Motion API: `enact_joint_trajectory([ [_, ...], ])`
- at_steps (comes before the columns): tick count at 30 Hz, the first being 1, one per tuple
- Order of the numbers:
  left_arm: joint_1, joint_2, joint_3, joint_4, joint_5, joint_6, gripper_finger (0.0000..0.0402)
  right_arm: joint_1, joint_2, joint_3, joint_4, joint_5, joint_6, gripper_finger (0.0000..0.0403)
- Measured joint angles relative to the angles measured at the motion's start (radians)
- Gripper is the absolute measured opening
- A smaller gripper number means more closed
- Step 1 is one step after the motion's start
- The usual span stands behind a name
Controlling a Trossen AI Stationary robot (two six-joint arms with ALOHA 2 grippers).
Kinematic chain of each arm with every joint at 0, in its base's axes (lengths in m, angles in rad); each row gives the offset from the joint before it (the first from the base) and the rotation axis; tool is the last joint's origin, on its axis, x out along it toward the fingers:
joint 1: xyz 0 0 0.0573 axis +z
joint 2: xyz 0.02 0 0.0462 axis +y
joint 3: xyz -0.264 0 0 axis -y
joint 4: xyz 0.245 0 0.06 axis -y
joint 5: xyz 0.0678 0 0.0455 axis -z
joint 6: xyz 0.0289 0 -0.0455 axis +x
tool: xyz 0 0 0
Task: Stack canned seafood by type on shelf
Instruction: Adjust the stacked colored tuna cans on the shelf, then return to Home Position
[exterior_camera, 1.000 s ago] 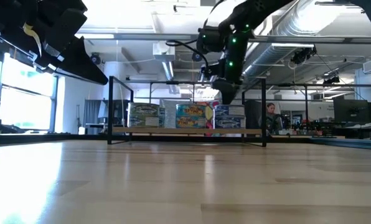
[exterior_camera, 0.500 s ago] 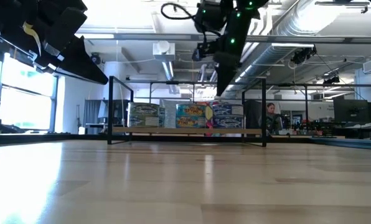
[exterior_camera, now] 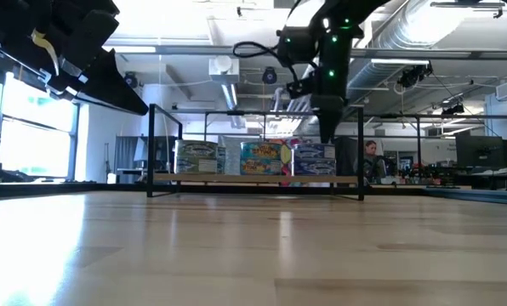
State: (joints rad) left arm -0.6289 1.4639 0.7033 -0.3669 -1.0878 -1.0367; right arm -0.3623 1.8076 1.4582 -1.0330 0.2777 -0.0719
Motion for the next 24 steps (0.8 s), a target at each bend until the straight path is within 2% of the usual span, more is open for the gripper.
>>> enact_joint_trajectory([
  [7,0.000,0.000,0.000,0.002,0.000,0.000,0.0000,-0.005,-0.002,0.014,-0.040,0.101,0.007,0.0000],
  [11,0.000,0.000,0.000,0.002,0.000,0.000,0.0000,0.006,-0.023,0.020,-0.007,0.091,0.003,0.0000],
  [15,-0.001,0.000,0.000,0.006,0.001,0.000,0.0000,0.037,-0.108,-0.022,0.137,0.041,-0.012,0.0000],
  [20,-0.013,0.000,0.000,0.006,0.000,0.001,0.0000,0.126,-0.292,-0.258,0.460,-0.119,-0.040,0.0000],
  [24,-0.014,0.000,0.000,0.008,0.000,0.010,0.0000,0.257,-0.453,-0.518,0.761,-0.178,-0.010,0.0000],
])
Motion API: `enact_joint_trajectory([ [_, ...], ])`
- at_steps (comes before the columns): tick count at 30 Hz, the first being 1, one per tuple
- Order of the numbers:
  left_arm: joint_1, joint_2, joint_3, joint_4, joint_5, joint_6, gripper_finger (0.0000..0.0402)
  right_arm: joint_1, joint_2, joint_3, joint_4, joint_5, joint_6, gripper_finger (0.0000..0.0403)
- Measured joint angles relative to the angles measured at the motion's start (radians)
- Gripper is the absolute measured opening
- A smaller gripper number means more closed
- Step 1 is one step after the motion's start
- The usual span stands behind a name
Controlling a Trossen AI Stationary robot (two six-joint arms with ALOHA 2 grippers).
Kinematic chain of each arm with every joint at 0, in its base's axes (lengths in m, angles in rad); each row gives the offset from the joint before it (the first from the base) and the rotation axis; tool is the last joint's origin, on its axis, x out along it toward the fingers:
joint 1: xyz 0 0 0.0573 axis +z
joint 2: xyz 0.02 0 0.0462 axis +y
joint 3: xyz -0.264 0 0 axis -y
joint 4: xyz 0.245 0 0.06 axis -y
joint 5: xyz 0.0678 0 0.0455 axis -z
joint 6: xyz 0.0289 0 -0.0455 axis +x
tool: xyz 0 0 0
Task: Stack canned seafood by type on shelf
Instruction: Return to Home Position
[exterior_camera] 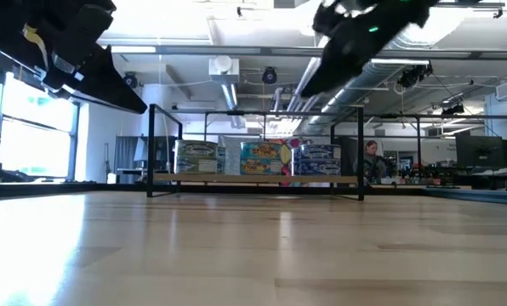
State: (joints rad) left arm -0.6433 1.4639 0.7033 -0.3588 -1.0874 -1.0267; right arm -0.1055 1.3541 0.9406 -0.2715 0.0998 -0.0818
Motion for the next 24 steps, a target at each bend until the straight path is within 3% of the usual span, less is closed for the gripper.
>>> enact_joint_trajectory([
  [5,0.025,0.000,0.000,0.057,-0.021,0.084,0.0000,0.245,-0.091,-0.281,0.440,-0.006,0.016,0.0000],
  [10,0.078,0.000,0.000,0.178,-0.024,0.257,0.0000,0.435,-0.089,-0.415,0.627,0.174,0.110,0.0000],
  [13,0.118,0.000,0.000,0.281,-0.004,0.399,0.0000,0.508,-0.089,-0.442,0.641,0.280,0.171,0.0000],
  [19,0.208,0.000,0.000,0.506,0.207,0.666,0.0000,0.540,-0.099,-0.428,0.633,0.294,0.216,0.0000],
  [24,0.240,-0.018,0.000,0.538,0.233,0.747,0.0000,0.537,-0.264,-0.415,0.422,0.312,0.197,0.0000],
])
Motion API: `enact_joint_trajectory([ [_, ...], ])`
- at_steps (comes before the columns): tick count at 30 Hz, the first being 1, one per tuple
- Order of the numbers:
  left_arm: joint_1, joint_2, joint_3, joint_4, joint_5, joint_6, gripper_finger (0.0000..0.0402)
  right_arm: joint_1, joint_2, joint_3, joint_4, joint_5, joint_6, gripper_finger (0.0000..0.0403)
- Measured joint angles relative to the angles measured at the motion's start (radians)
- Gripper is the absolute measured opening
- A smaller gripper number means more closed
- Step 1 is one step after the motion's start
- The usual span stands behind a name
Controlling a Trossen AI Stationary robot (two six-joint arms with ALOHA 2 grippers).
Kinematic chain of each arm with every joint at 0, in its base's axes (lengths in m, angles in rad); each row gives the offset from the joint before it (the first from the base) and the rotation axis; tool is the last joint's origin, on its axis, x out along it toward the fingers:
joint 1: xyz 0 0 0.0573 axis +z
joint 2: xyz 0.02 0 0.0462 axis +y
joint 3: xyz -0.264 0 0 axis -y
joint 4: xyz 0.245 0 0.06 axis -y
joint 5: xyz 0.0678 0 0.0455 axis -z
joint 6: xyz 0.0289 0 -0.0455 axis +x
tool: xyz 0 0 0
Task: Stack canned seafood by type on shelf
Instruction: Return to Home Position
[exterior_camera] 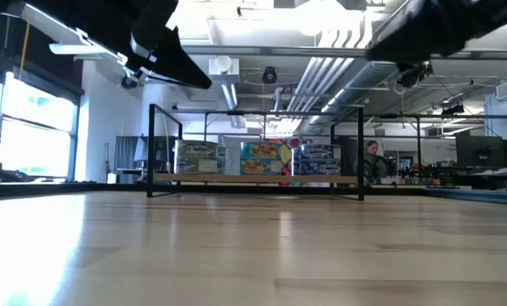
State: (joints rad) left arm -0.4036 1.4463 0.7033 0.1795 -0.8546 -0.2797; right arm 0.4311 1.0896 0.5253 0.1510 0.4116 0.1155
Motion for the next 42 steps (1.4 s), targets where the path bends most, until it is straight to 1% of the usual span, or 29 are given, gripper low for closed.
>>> enact_joint_trajectory([
  [3,0.004,-0.001,0.000,-0.001,0.000,0.003,0.0000,-0.018,-0.140,0.000,-0.176,-0.004,0.015,0.0000],
  [4,0.001,0.000,0.000,-0.001,0.000,0.003,0.0000,-0.023,-0.186,0.000,-0.230,-0.024,0.015,0.0000],
  [6,-0.004,0.006,0.000,-0.001,0.002,0.003,0.0000,-0.034,-0.268,-0.019,-0.267,-0.068,0.016,0.0000],
  [10,-0.021,0.008,-0.003,-0.001,0.006,-0.003,0.0000,-0.063,-0.438,-0.115,-0.204,-0.175,0.008,0.0000],
  [15,-0.039,0.007,-0.003,-0.012,0.003,-0.005,0.0000,-0.112,-0.624,-0.271,-0.082,-0.214,0.011,0.0000],
  [18,-0.047,0.007,-0.005,-0.026,-0.009,-0.033,0.0000,-0.146,-0.732,-0.354,-0.019,-0.338,-0.008,0.0000],
  [20,-0.051,0.007,-0.024,0.008,-0.012,-0.050,0.0000,-0.170,-0.803,-0.396,0.023,-0.414,-0.020,0.0000],
  [22,-0.051,0.007,-0.058,0.060,0.001,-0.073,0.0000,-0.193,-0.866,-0.424,0.030,-0.445,-0.025,0.0000],
  [27,-0.033,0.007,-0.178,0.355,0.098,-0.077,0.0000,-0.245,-0.995,-0.464,-0.067,-0.482,-0.029,0.0000],
  [30,-0.033,-0.004,-0.256,0.516,0.103,-0.055,0.0000,-0.271,-1.053,-0.464,-0.152,-0.542,-0.027,0.0000],
  [32,-0.033,-0.031,-0.314,0.598,0.092,-0.048,0.0000,-0.282,-1.087,-0.465,-0.183,-0.567,-0.026,0.0000],
  [35,-0.024,-0.117,-0.401,0.664,0.082,-0.033,0.0000,-0.295,-1.088,-0.465,-0.196,-0.602,-0.027,0.0000],
  [39,0.015,-0.312,-0.527,0.657,0.067,-0.050,0.0000,-0.308,-1.087,-0.465,-0.253,-0.659,-0.026,0.0000],
  [42,0.042,-0.489,-0.627,0.651,0.085,-0.050,0.0000,-0.308,-1.087,-0.465,-0.256,-0.667,-0.019,0.0000],
])
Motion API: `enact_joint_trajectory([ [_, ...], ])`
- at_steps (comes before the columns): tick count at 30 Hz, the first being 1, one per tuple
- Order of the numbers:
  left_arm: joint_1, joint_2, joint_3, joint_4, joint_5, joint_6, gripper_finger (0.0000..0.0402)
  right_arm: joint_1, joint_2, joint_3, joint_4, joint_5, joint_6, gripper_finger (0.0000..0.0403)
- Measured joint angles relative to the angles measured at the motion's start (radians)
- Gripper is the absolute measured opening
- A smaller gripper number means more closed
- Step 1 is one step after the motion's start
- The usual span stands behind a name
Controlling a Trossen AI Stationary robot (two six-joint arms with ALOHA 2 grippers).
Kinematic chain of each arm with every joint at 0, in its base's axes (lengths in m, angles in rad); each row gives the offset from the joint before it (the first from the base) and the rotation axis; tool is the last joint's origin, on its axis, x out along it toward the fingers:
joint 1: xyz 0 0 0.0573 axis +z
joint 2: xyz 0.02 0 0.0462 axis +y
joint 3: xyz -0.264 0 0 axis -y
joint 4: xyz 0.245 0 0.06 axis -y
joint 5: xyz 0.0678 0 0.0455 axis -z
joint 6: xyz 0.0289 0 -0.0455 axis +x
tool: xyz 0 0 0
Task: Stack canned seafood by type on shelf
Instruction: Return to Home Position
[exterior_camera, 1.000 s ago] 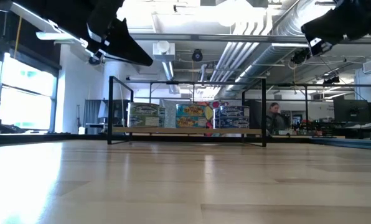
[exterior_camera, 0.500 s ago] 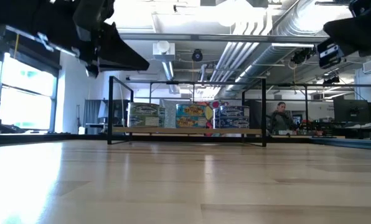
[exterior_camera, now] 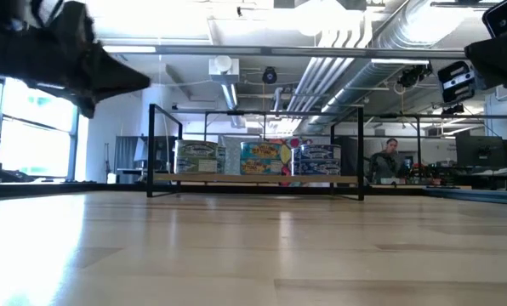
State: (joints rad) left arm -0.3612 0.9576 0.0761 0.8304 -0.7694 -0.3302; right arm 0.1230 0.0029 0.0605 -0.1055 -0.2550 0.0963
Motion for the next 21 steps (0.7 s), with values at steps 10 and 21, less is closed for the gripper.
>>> enact_joint_trajectory([
  [10,0.223,-0.552,-0.003,-0.518,0.272,0.027,0.0000,0.000,0.000,0.000,0.003,-0.005,0.025,0.0000],
  [21,0.395,-0.865,-0.044,-0.749,0.684,0.262,0.0000,0.000,0.002,0.000,0.002,-0.065,-0.015,0.0000],
])
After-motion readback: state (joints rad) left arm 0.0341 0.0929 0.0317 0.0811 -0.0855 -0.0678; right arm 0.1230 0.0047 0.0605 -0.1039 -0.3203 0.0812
